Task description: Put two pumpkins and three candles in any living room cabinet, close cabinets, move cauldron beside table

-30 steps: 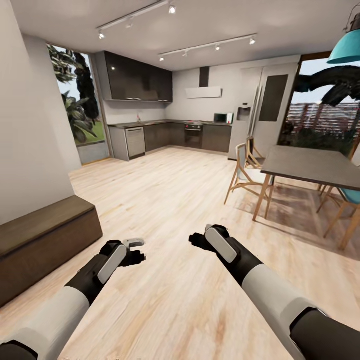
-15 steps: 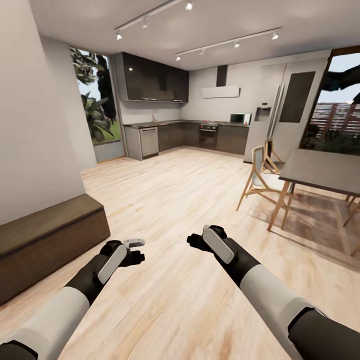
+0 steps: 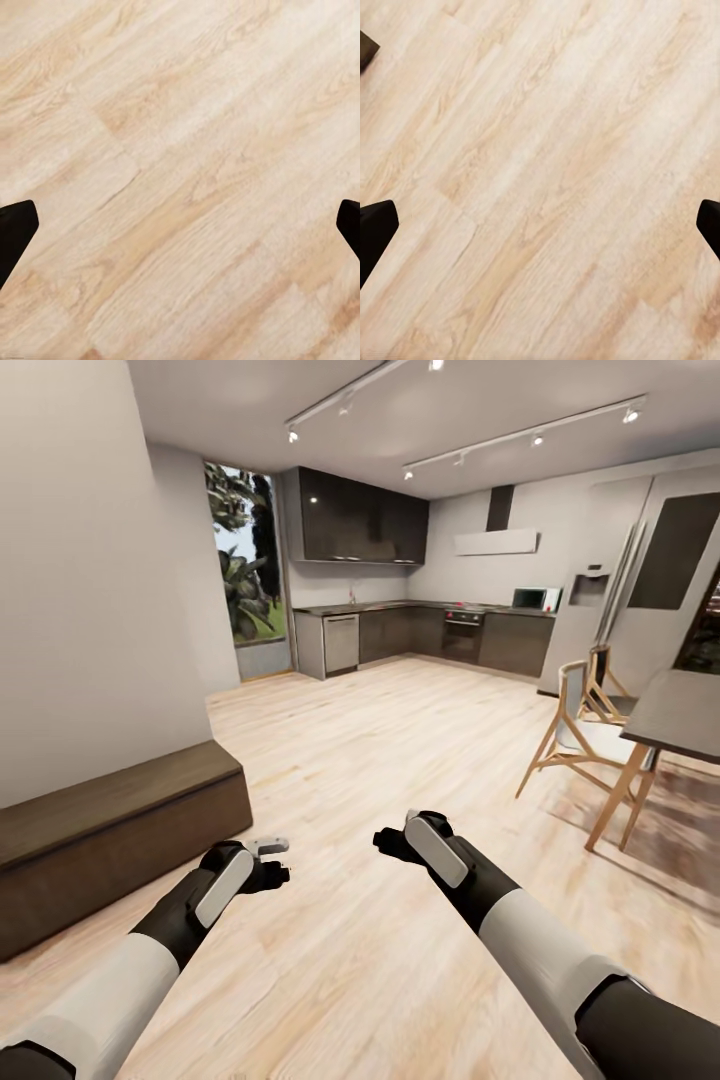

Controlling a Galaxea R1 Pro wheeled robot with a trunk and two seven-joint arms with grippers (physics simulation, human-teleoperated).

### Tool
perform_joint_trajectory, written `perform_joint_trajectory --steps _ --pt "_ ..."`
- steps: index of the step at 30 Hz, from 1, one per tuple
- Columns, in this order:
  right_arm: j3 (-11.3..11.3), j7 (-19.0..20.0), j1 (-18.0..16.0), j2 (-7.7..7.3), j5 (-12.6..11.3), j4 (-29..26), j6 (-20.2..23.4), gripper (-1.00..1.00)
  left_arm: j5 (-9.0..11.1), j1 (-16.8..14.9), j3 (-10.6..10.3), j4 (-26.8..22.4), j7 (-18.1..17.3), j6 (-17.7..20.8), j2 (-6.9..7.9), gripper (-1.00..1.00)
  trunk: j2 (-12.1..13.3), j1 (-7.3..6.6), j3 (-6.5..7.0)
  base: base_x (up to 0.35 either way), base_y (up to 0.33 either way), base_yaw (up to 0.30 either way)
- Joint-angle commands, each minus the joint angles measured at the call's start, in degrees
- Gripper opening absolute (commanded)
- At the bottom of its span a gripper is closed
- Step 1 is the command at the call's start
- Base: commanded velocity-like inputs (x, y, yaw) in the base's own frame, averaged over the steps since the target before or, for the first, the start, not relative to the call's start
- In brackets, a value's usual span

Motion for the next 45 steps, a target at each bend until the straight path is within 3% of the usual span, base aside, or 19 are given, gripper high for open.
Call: perform_joint_trajectory --steps 1,45 --pt "0.1 -0.5 -0.1 -0.03 -0.4 -0.1 0.1 1.00 0.6 -0.1 -0.3 -0.1 0.6 0.0 0.07 1.00 0.0 0.00 -0.06 0.010 -0.013 0.293" --pt "0.2 -0.4 -0.1 -0.02 -0.4 -0.1 0.1 1.00 0.6 -0.1 -0.3 -0.1 0.6 0.0 0.07 1.00 0.0 0.00 -0.06 0.000 -0.001 0.293"
